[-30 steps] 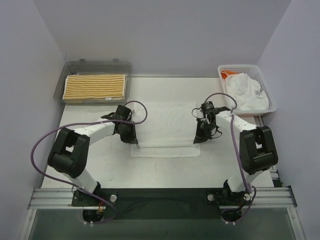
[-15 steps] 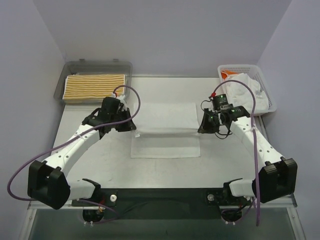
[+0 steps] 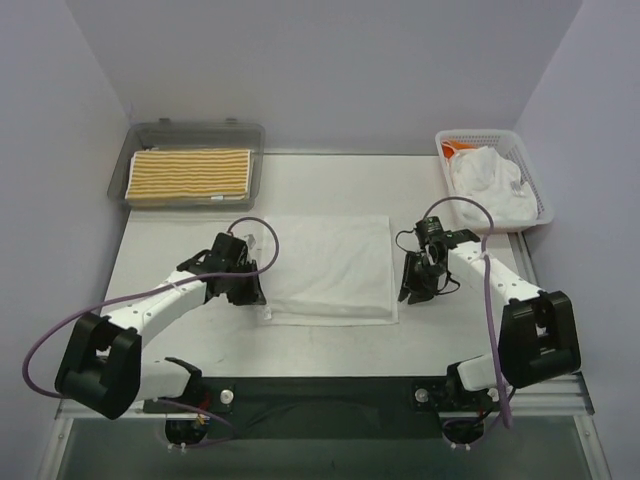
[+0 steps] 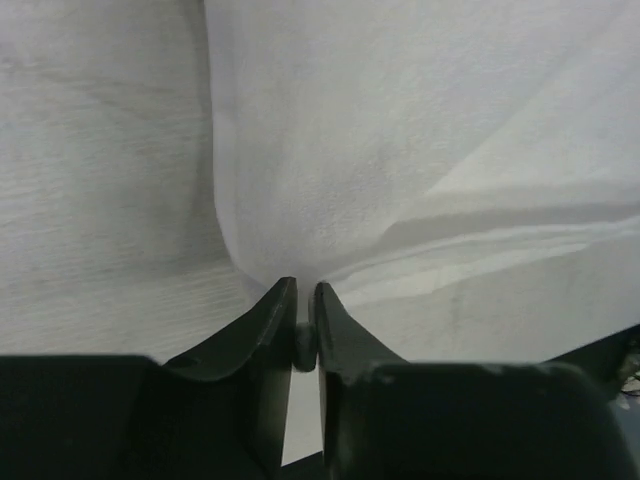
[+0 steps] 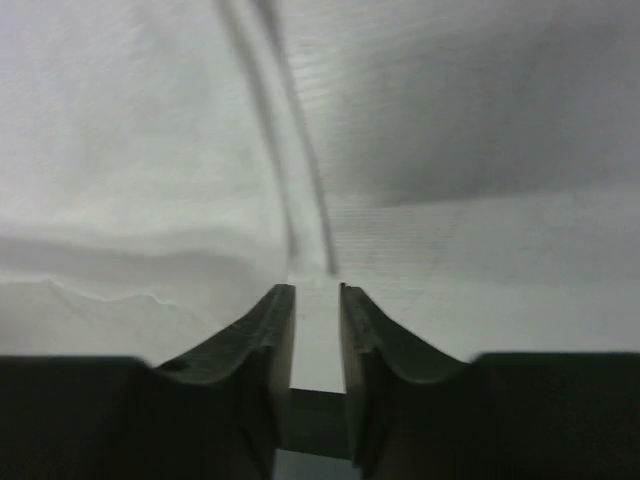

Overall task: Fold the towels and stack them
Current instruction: Fold the towel

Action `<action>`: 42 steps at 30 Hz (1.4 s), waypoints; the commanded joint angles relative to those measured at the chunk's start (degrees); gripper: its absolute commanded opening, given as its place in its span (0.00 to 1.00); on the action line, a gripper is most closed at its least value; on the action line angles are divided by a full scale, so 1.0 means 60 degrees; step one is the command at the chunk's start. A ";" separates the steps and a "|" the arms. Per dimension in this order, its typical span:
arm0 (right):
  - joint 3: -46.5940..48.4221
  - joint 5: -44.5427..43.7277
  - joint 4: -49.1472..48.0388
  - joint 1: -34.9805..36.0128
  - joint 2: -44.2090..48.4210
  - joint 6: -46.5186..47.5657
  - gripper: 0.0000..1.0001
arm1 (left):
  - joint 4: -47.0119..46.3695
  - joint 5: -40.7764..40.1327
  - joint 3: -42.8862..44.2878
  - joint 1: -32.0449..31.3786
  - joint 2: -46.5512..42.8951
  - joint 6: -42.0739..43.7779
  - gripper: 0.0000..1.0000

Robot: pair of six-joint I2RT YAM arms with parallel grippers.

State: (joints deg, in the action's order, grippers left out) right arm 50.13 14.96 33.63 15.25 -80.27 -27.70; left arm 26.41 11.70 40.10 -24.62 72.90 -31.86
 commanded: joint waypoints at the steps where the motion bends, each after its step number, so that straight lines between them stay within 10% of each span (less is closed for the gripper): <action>1: -0.0415 -0.1454 0.0636 -0.0212 0.0076 0.0091 0.33 | 0.0724 -0.1263 -0.0310 0.0076 -0.0209 -0.0051 0.31; 9: -0.0884 -0.0855 0.0856 0.0329 0.2535 -0.0216 0.48 | 0.2086 -0.1116 -0.0471 -0.0305 -0.3666 -0.0915 0.72; 26: -0.4468 0.0714 -0.3024 0.0887 0.3314 -0.5251 0.54 | 0.0638 -0.2595 -0.2345 -0.0320 -0.4196 -0.3535 0.73; 42: -0.5396 0.0978 -0.4008 0.1092 0.3198 -0.6208 0.46 | -0.0696 -0.2683 -0.3167 -0.0335 -0.3713 -0.4095 0.68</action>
State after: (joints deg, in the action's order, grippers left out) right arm 18.98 21.15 7.68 21.08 -59.92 -63.75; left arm 25.80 -3.25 21.02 -26.50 50.50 -55.53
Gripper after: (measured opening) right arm 0.467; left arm 0.676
